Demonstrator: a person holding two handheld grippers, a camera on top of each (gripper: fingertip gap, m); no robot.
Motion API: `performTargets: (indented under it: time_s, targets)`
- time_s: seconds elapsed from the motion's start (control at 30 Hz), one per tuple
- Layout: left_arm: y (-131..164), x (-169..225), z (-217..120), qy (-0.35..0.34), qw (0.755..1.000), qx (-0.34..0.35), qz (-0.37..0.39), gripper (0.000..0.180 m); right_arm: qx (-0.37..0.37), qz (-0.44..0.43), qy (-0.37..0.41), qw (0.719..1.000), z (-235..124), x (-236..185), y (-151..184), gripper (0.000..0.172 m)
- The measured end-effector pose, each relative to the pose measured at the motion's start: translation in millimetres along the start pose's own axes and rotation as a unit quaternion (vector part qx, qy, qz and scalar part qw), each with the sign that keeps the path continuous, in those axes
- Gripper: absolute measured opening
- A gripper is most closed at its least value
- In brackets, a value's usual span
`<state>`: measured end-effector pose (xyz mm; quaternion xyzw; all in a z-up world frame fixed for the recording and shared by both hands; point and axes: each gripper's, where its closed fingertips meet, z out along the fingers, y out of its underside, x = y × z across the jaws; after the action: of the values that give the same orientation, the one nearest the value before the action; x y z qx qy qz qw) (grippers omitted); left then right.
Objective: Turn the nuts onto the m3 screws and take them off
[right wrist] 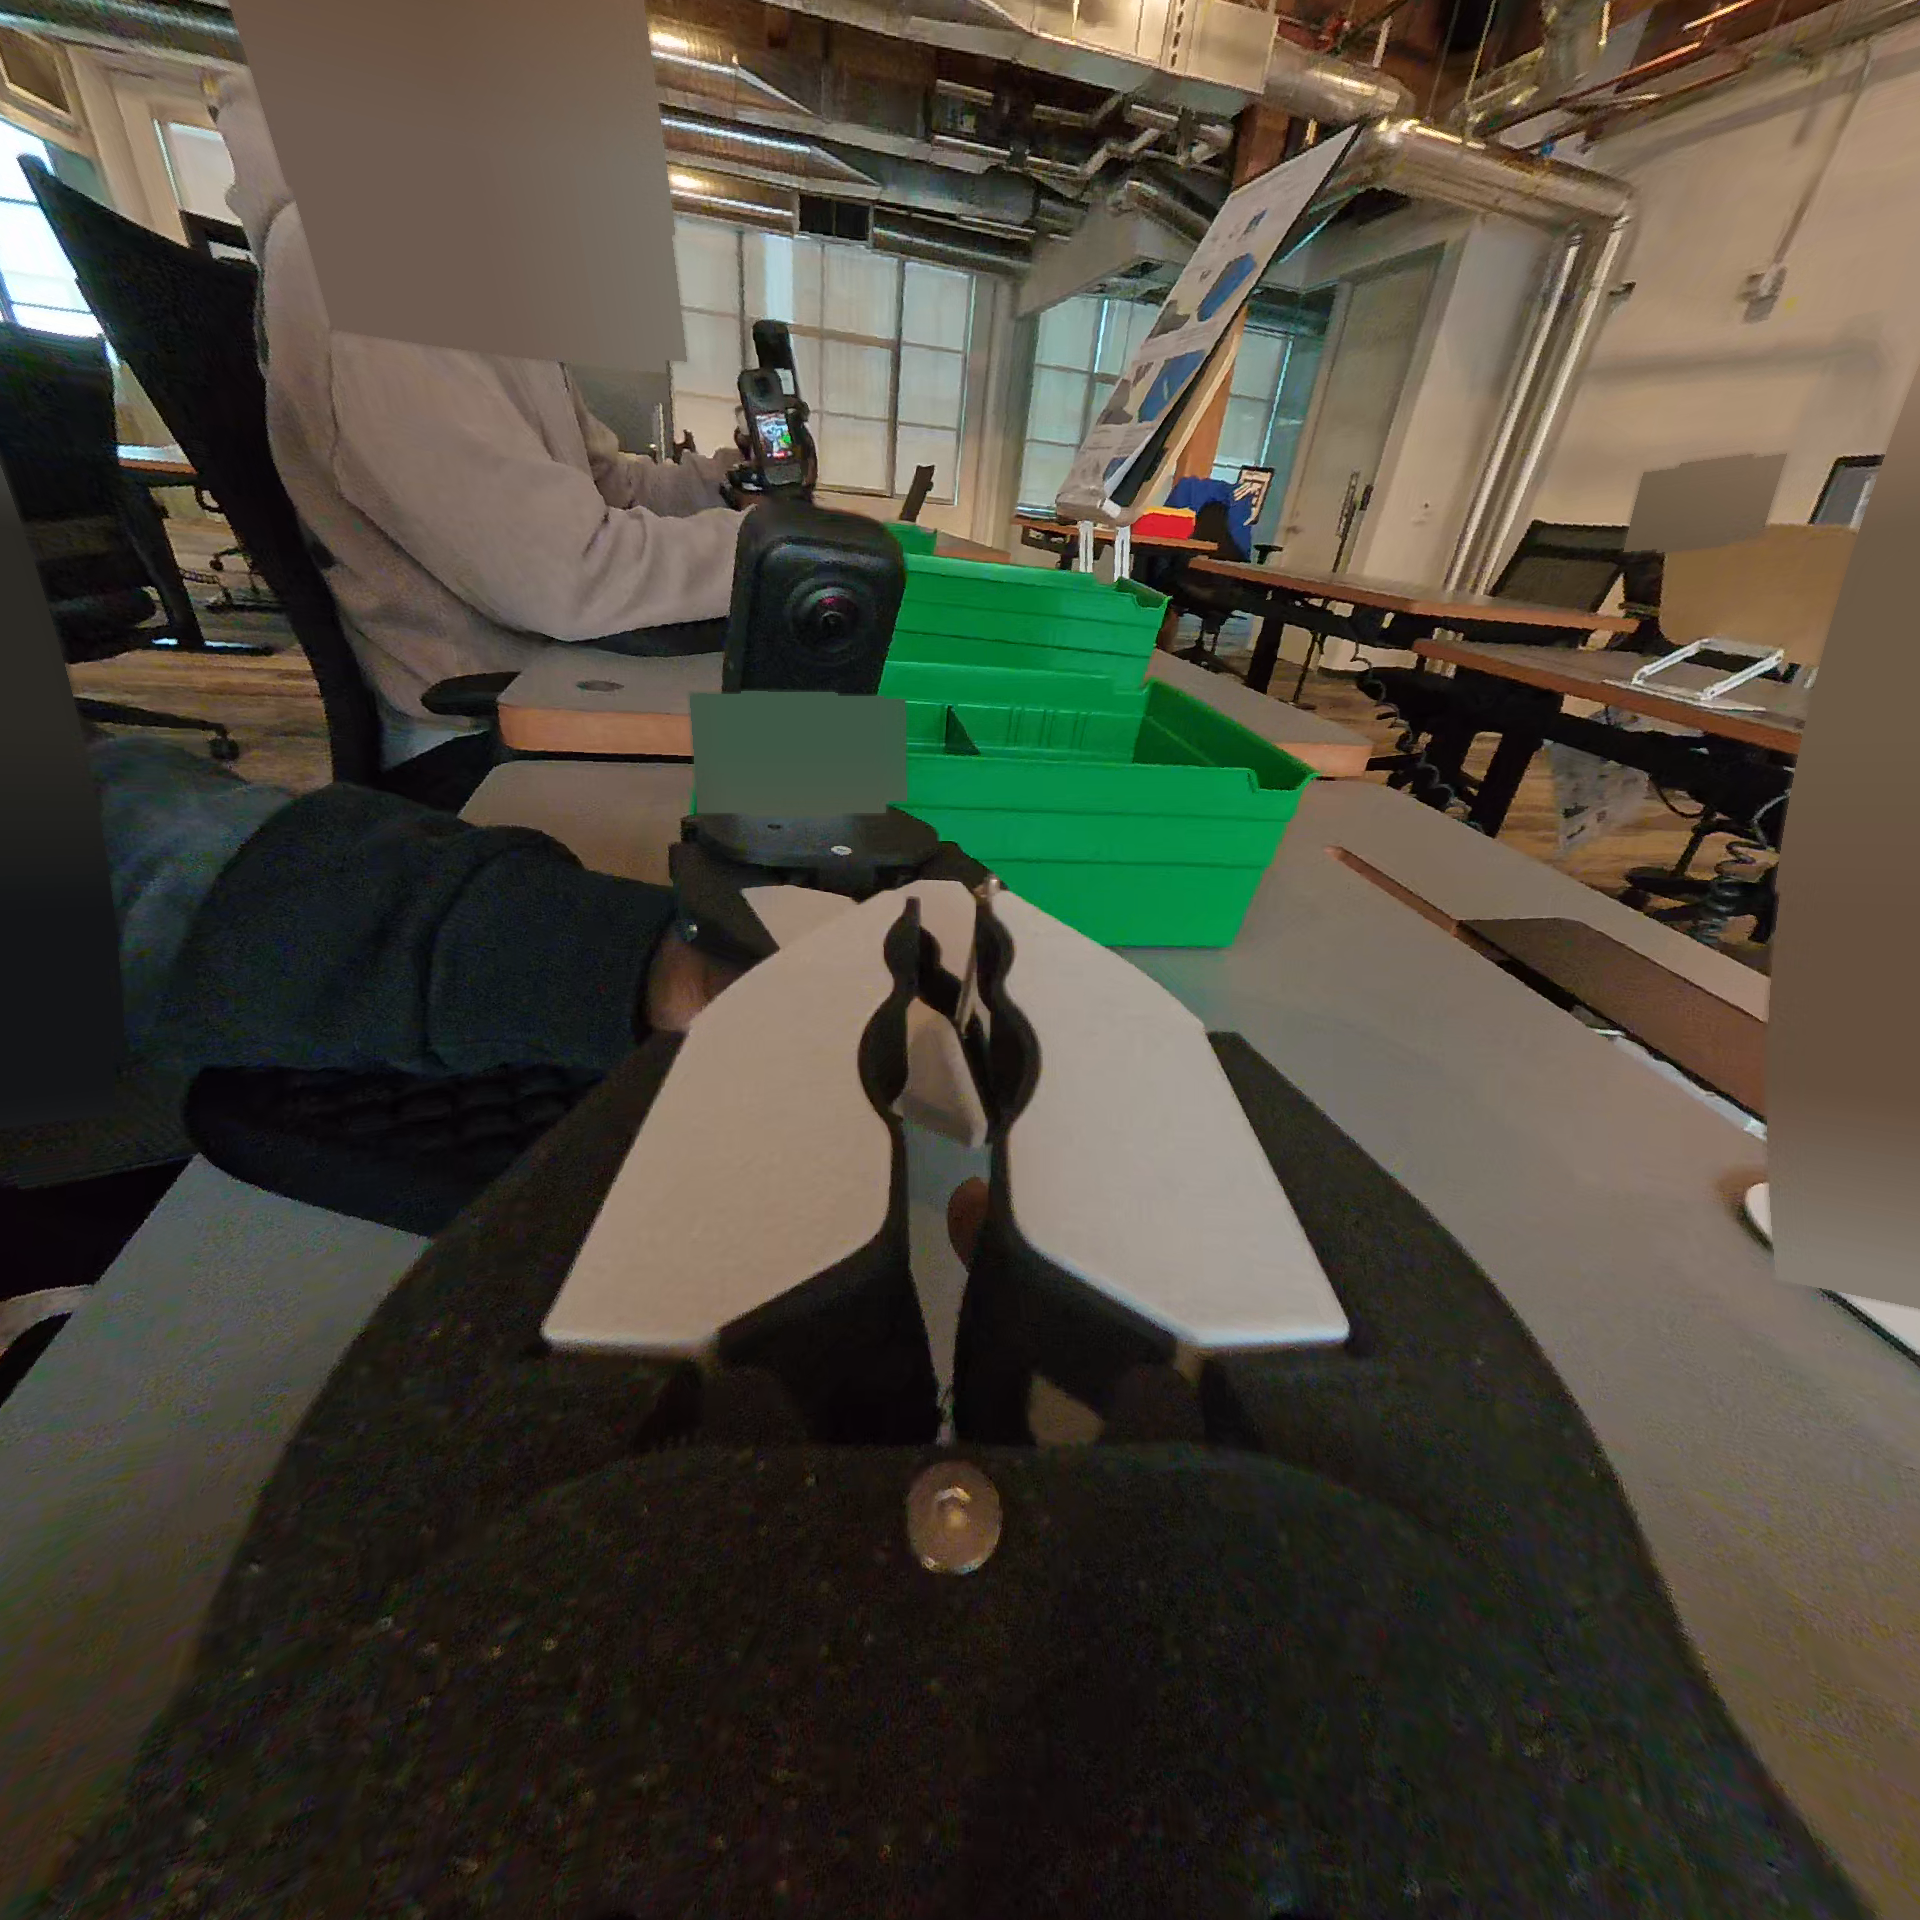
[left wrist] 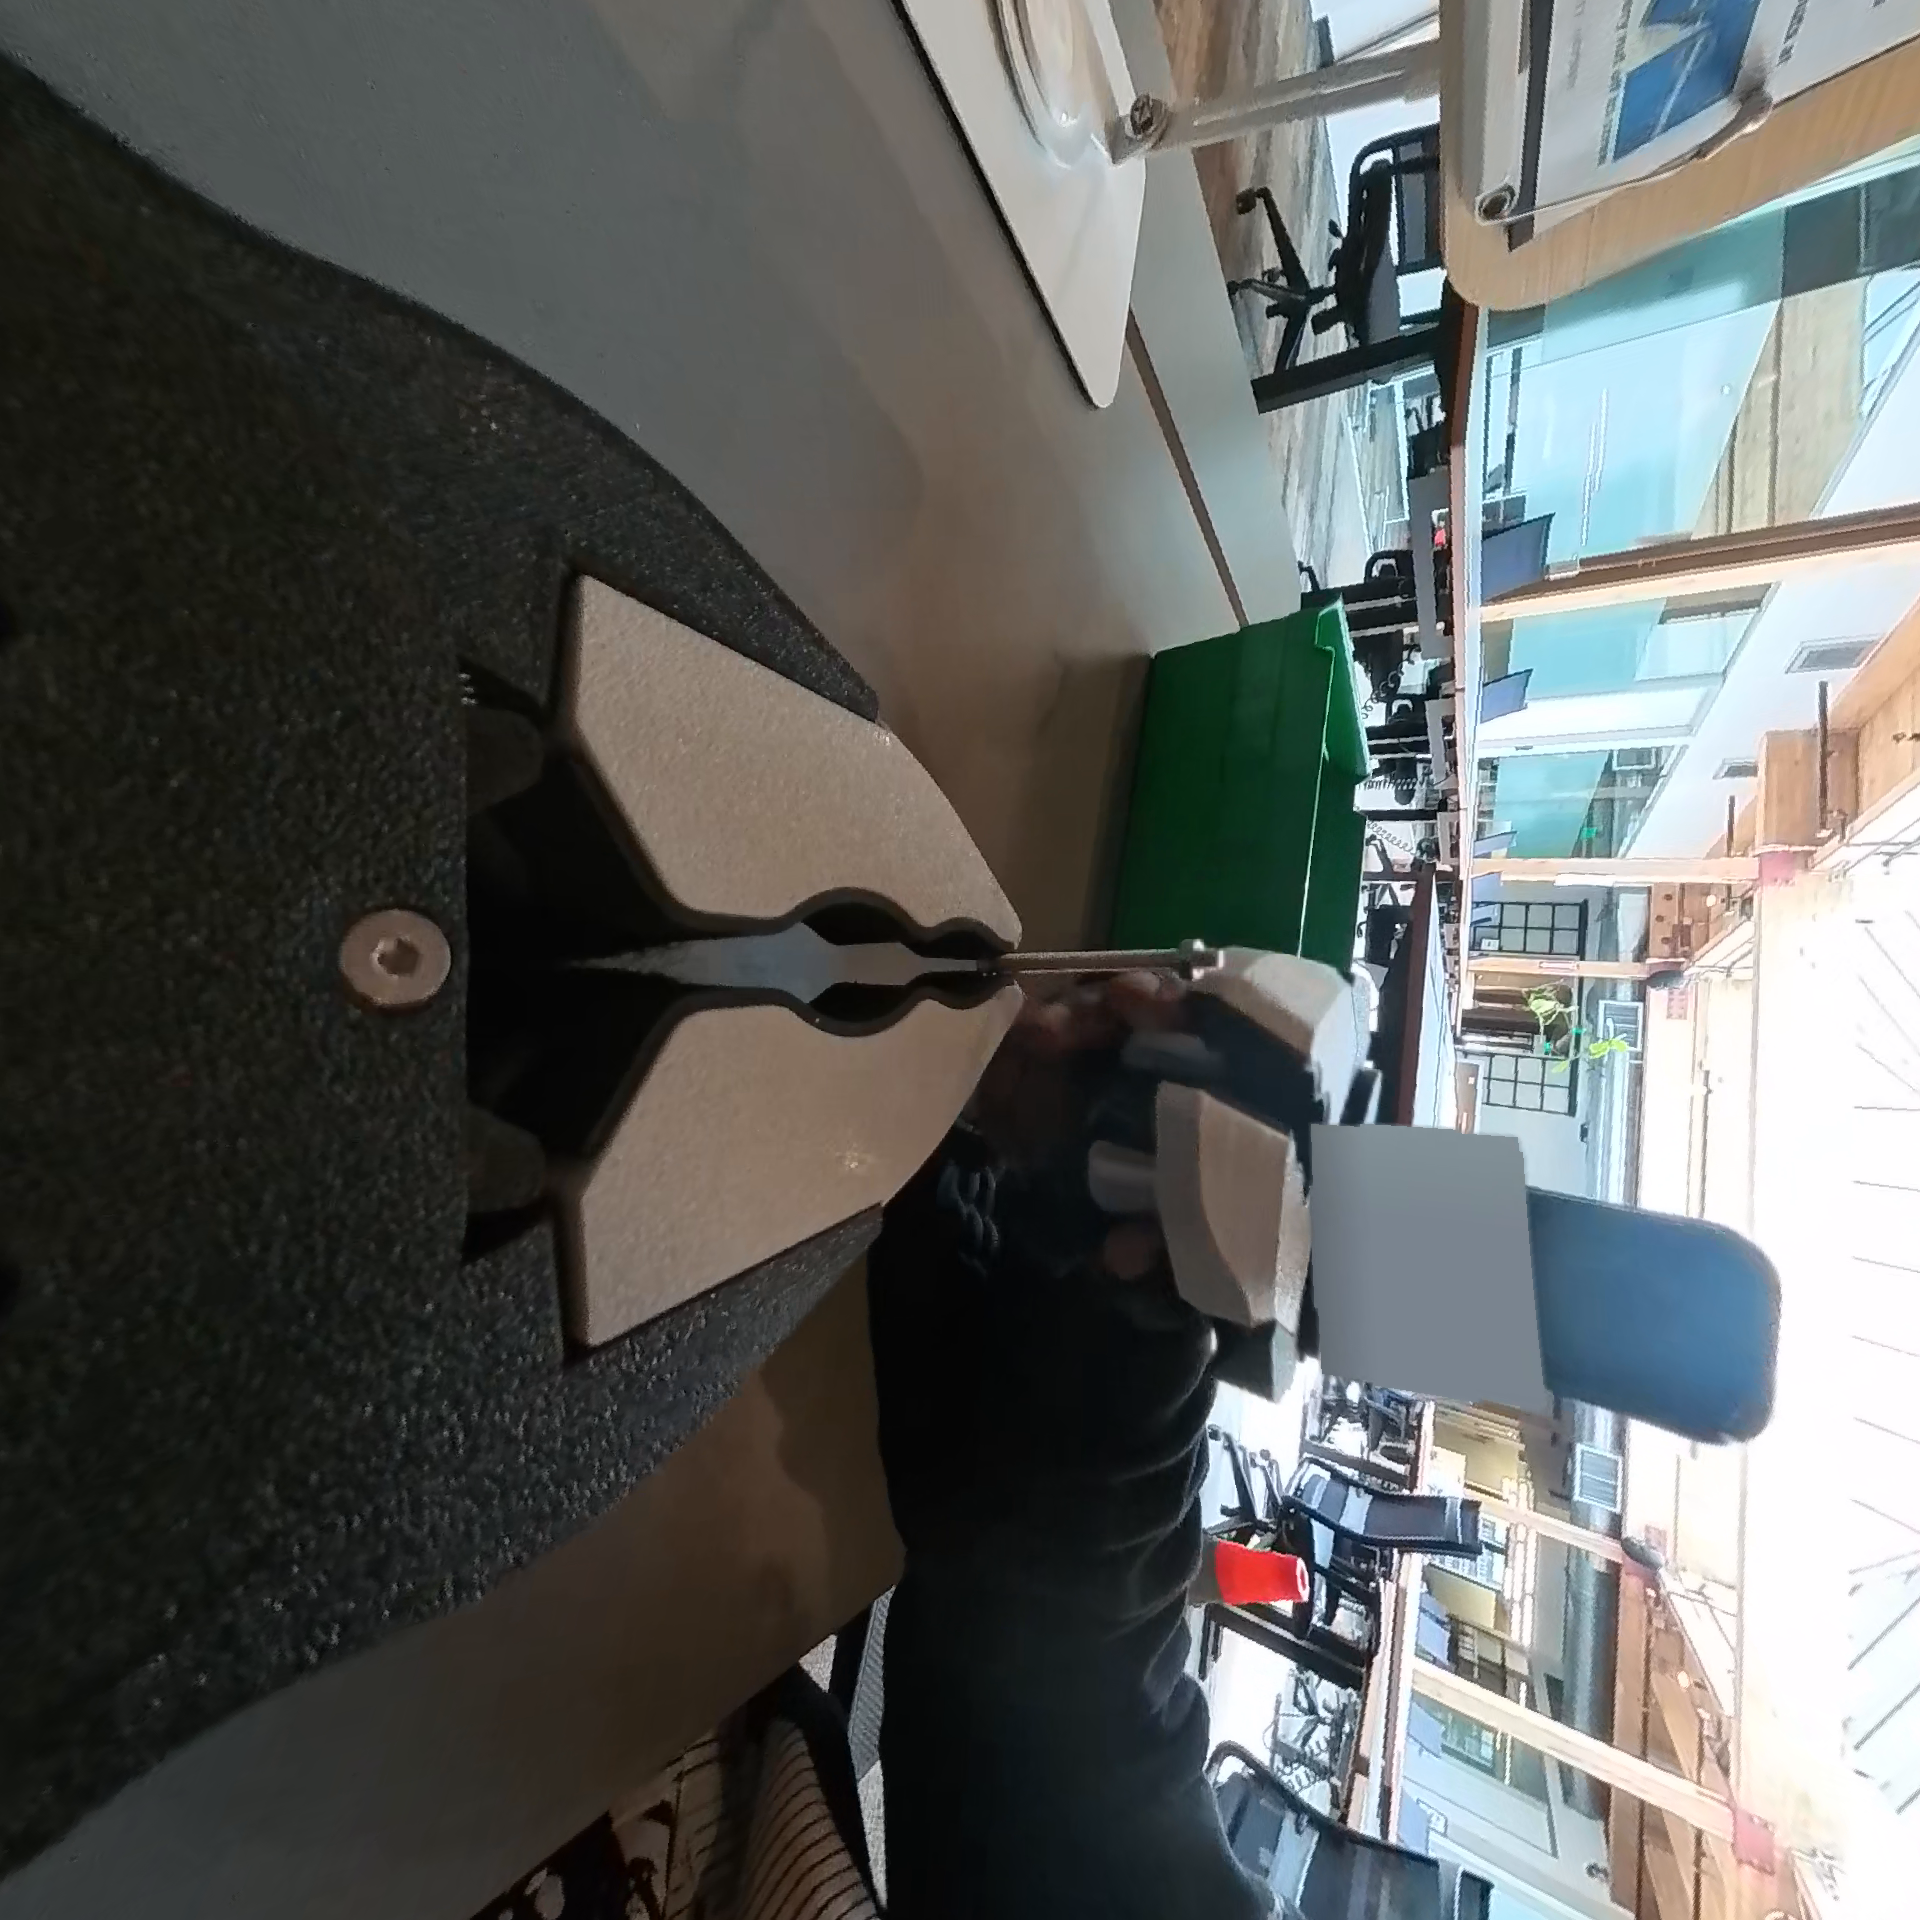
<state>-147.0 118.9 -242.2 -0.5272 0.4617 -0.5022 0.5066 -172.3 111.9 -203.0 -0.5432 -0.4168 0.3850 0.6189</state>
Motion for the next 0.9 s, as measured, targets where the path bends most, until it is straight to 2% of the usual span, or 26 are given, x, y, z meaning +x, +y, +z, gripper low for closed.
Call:
performTargets:
  time_s: [0.23, 0.37, 0.47, 0.7, 0.8, 0.9]
  targets:
    - [2.8, 4.2, 2.1, 0.009, 1.000, -0.011, 0.010, 0.001, 0.005, -0.015, 0.000, 1.000, 5.1, -2.2, 2.8, 0.022]
    - [1.1, 1.3, 0.7, 0.002, 1.000, -0.004, 0.004, 0.001, -0.006, -0.017, 0.000, 1.000, 4.2, -3.3, 3.6, 0.014]
    - [0.0, 0.0, -0.2, 0.000, 1.000, 0.000, -0.001, 0.001, 0.012, -0.004, -0.002, 1.000, 0.3, -1.6, -2.7, 0.010]
    - [1.5, 2.1, 0.9, 0.004, 1.000, -0.006, 0.006, 0.001, 0.001, -0.025, 0.005, 1.000, 5.7, -2.3, 3.1, 0.022]
    - [0.2, 0.0, -0.1, 0.000, 1.000, -0.001, 0.000, 0.001, -0.001, -0.012, -0.001, 1.000, 2.9, -2.7, 1.1, 0.010]
    - [0.3, 0.7, -0.1, 0.002, 1.000, -0.001, 0.001, 0.001, 0.013, -0.002, 0.007, 1.000, 0.0, 2.0, -3.2, 0.010]
